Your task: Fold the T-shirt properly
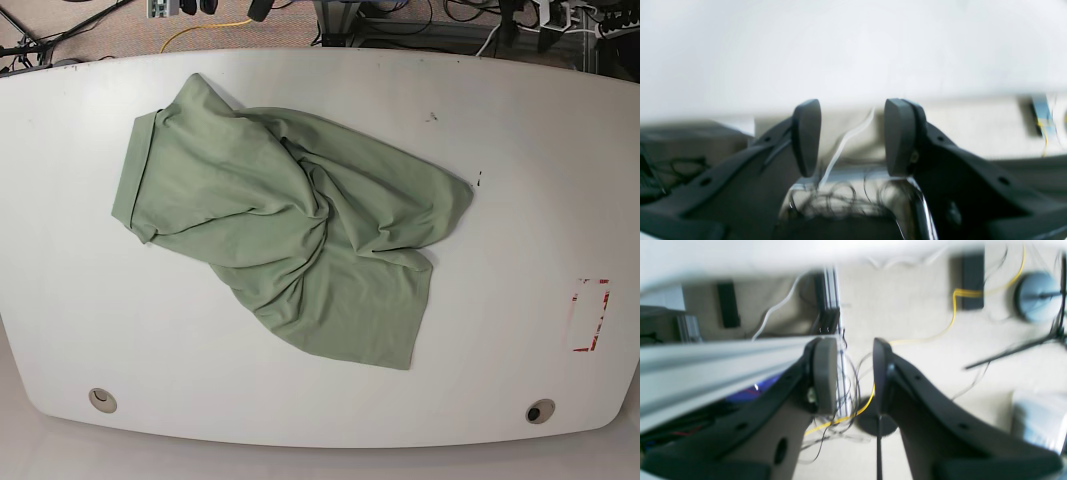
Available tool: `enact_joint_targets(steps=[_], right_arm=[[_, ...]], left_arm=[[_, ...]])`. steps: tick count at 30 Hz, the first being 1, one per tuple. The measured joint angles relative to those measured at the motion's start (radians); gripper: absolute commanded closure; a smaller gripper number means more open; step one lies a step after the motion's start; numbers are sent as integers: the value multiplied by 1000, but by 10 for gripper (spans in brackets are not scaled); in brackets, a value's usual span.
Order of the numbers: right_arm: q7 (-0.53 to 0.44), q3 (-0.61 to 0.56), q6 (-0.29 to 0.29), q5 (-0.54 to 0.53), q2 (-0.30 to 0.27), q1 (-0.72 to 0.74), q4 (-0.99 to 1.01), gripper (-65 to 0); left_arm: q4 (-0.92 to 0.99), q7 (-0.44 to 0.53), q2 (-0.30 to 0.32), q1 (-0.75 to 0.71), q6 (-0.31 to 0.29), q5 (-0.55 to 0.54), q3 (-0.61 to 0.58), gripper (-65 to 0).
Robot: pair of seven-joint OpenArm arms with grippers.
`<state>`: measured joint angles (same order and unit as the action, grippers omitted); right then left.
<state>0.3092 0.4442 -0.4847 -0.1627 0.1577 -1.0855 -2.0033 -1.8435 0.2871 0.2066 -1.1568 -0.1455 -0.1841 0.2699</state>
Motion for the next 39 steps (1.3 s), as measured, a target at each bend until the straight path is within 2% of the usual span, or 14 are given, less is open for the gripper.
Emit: enact_joint_targets(steps=[1,4,7,10,14,16,20,23,28,31,33,36,39], right_arm=[[-2,0,1,0,0,3,-14,-173],[5,2,0,1,0,33,-15,-178],[6,6,-3,0,-4,76,-11,-181],[2,6,-3,1,-17,122,-12,-201],[10,5,-6,2,-19,184,-11,-347],[19,3,-4,1,-24,225,-11,-382],[92,4,-5,1,-24,303,-11,-395],[143,5,-27,1,-37,360,-9,-395],[262,21,-50,0,-55,469,-10,-400],[314,73,-59,0,-43,518,-9,-466],[351,109,-64,0,-44,542,-9,-518],[397,182,-103,-66,-44,566,-8,-549],[463,265,-100,-116,-50,595,-9,-547]], left_arm=[[-18,-4,0,-5,2,-6,2,-325],[-45,-8,-2,-7,6,-5,-2,-450],[-48,-6,-19,6,-1,-5,-4,-510],[-48,-9,-66,43,8,0,-8,-511],[-47,-10,-83,108,-8,3,-11,-511],[-46,-9,-82,138,1,2,-5,-511],[-46,-6,-82,156,6,2,-2,-511],[-45,-9,-84,162,3,3,-10,-511],[-39,-13,-84,248,3,3,-11,-511],[-37,-62,-82,294,3,3,-11,-511],[-31,-130,-79,319,3,3,-11,-511],[-29,-187,-82,363,2,3,-11,-511],[-28,-219,-77,424,0,3,-10,-511]])
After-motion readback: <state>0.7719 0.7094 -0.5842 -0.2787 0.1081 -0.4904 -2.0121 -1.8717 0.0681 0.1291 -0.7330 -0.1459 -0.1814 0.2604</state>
